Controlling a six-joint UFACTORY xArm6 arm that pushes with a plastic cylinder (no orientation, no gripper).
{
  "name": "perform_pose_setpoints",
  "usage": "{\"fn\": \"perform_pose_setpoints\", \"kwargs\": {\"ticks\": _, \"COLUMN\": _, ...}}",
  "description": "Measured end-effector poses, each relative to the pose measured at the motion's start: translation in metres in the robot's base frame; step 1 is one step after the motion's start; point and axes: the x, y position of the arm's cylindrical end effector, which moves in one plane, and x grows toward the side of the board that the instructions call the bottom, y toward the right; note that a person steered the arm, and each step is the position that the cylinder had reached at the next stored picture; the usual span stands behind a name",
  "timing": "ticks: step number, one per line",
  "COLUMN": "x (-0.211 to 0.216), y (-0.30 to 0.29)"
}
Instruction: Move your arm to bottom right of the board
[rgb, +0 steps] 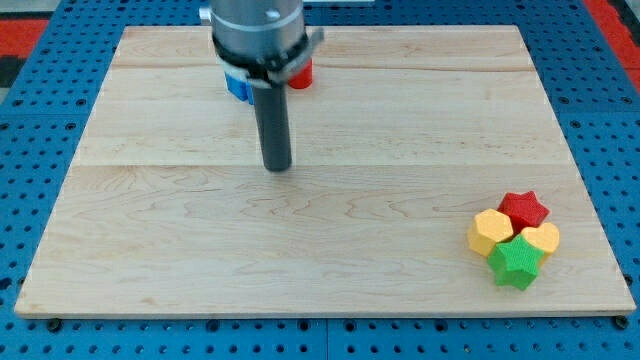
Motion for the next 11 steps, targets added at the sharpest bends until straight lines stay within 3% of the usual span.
{"fn": "perform_pose_setpoints", "kwargs": {"ticks": 2, "x": 0.117, "y": 0.099}}
{"fn": "perform_pose_setpoints", "kwargs": {"ticks": 3, "x": 0.146, "y": 0.144}}
{"fn": "perform_pose_setpoints", "kwargs": {"ticks": 4, "x": 0.147, "y": 0.148}}
{"fn": "perform_pose_setpoints", "kwargs": {"ticks": 7, "x": 0.144, "y": 0.356}}
{"fn": "perform_pose_setpoints", "kwargs": {"ticks": 9, "x": 0.138, "y": 0.385}}
{"fn": "perform_pose_setpoints", "kwargs": {"ticks": 11, "x": 0.127, "y": 0.379}}
